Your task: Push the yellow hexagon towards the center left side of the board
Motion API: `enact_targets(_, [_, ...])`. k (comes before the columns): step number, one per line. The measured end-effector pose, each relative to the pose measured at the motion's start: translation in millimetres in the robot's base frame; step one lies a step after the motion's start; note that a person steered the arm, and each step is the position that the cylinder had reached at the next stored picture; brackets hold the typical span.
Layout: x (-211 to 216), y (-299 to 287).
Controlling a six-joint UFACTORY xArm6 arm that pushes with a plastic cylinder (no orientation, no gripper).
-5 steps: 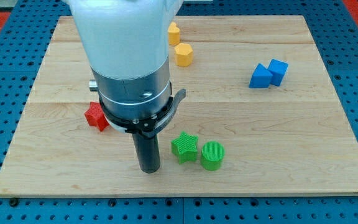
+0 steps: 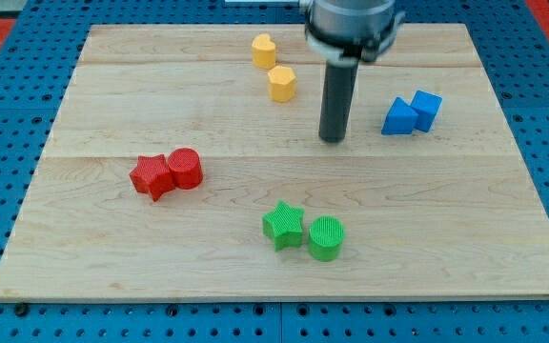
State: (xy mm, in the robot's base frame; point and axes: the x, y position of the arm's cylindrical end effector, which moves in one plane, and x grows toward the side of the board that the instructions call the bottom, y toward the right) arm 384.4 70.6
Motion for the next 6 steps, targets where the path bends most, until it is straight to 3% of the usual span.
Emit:
enact_targets(1, [-41.2, 0.0])
enact_targets(2, [-43.6, -11.8])
enact_targets(3, [-54.0, -61.4])
enact_targets(4, [-72.5, -44.2])
enact_targets(6, [-96.1, -122.6])
